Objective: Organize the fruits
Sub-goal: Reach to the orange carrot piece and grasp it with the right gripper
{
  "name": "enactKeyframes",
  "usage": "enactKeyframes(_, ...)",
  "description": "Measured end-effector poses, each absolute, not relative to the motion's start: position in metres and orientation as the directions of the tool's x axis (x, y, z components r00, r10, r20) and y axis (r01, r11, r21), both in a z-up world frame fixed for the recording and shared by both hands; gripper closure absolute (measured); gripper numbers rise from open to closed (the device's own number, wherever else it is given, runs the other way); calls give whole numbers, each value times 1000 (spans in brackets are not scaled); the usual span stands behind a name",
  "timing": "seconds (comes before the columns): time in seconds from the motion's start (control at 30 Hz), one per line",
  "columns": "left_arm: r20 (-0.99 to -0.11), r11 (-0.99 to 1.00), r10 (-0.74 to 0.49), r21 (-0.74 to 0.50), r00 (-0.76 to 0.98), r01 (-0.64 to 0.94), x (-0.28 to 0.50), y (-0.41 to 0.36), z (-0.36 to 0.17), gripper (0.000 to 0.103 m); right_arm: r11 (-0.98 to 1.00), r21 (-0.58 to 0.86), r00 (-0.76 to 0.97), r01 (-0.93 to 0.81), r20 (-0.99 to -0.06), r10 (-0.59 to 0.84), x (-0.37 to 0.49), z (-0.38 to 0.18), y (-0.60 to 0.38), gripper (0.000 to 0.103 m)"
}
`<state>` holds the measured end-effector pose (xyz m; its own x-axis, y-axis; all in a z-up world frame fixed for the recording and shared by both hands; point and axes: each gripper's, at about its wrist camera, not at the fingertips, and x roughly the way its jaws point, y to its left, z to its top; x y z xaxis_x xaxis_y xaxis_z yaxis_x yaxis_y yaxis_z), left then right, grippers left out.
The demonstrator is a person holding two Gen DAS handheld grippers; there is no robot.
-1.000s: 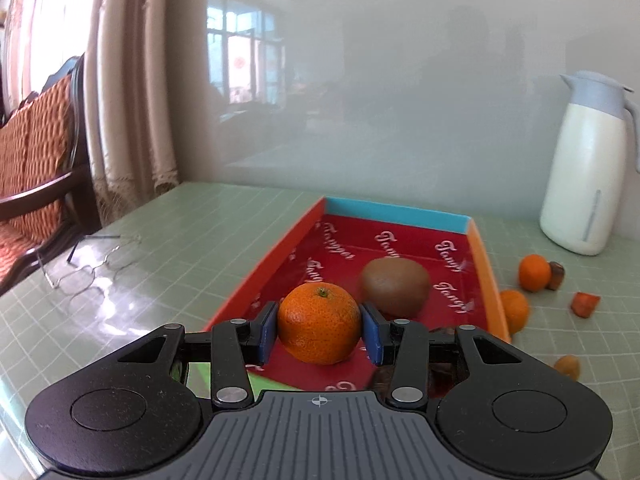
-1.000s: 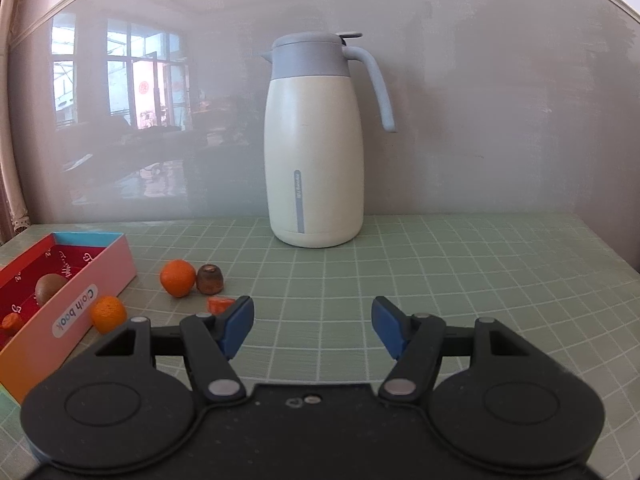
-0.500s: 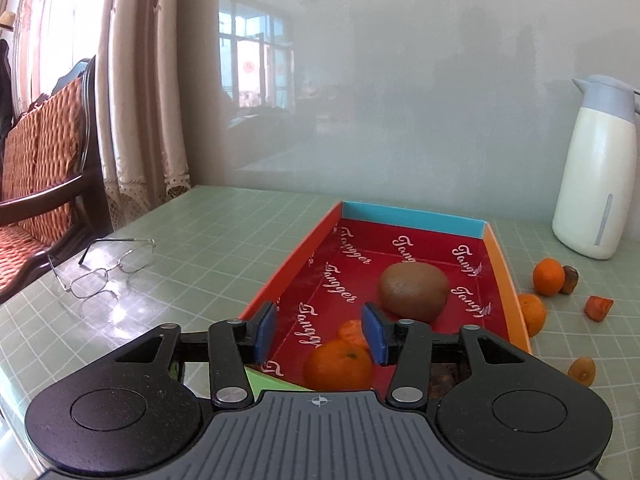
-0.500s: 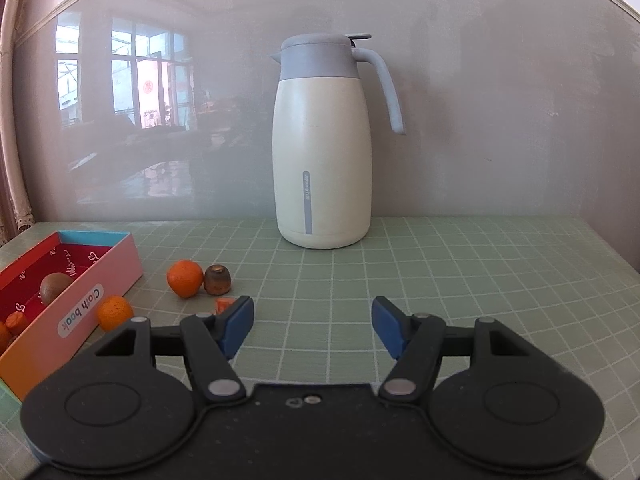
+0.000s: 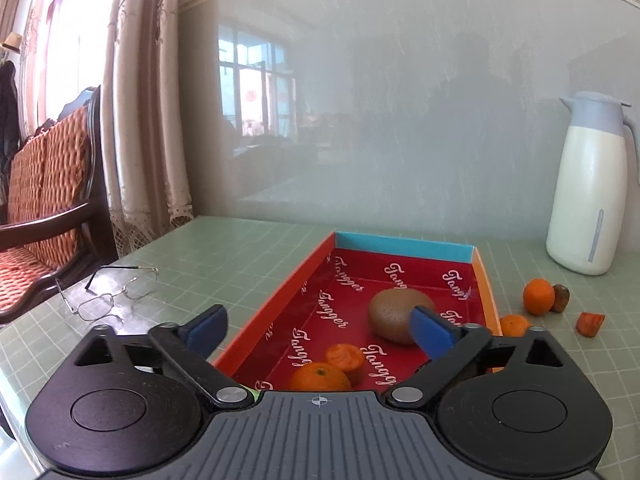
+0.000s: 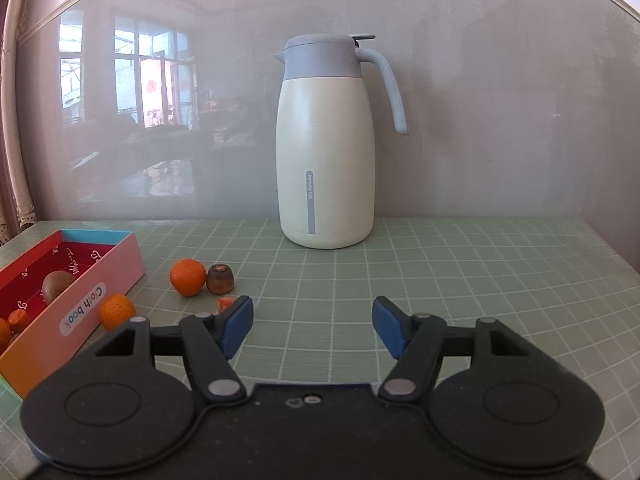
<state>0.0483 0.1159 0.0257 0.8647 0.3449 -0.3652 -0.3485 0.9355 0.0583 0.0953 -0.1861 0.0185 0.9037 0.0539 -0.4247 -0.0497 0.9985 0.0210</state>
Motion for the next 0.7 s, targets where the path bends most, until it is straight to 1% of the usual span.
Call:
enactKeyframes(0.1,-354,934,350,62,868,-351,47,115,26,0,998,19,903,-54,-427,57,95,18,-185,37)
enactKeyframes(0.3,-357,933,354,68,865,-354,47,117,26,0,997,17,900,-73,-430,73,96,17,-176,37)
enactKeyframes(0.43,-365,931,355,55,861,-361,44,121,26,0,995,-10,899,-101,-429,87,100,14,-165,37)
enactKeyframes(0.7,-362,919,383,52,850,-392,38,135,26,0,989,-34,894,-143,-433,114,123,8,-140,38)
